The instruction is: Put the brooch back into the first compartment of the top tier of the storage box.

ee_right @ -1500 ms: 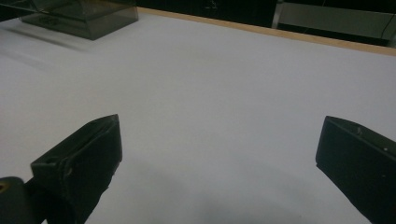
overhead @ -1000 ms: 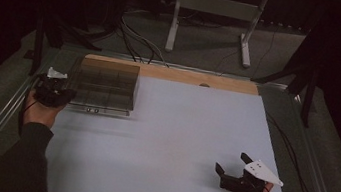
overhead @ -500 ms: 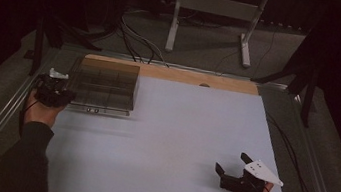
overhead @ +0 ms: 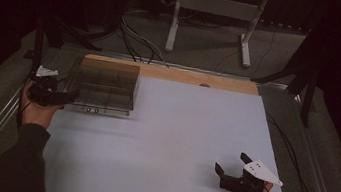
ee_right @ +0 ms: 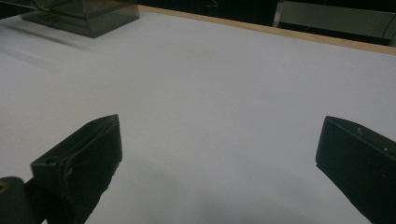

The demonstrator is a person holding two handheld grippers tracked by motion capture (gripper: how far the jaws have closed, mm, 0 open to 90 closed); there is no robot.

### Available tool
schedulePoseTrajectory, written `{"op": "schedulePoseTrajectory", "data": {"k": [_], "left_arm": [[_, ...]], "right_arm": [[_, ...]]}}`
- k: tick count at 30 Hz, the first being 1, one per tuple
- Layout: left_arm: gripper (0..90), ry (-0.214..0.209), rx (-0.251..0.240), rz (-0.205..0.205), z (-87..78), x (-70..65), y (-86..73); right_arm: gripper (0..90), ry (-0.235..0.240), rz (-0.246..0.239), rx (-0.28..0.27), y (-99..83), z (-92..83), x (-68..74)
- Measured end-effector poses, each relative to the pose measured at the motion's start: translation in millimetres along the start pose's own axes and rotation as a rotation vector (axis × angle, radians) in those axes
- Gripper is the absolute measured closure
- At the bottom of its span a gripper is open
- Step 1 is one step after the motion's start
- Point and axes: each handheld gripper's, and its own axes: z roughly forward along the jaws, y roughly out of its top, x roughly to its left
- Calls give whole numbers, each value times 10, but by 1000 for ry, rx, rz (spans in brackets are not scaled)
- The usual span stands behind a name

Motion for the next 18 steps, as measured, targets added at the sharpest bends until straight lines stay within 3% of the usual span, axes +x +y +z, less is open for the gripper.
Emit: {"op": "schedulePoseTrajectory", "data": {"k": [5,13,18], "left_arm": [[19,-11,-14,-8,-29,-9,9],[3,-34,-55,-3,-91,-54,22],[3,-66,-78,22,-148,-124,18]], "right_arm": [[10,1,0,0,-1,2,1],[10,2,0,0,-2,2,1],[10,2,-1,0,-1,1,2]]}}
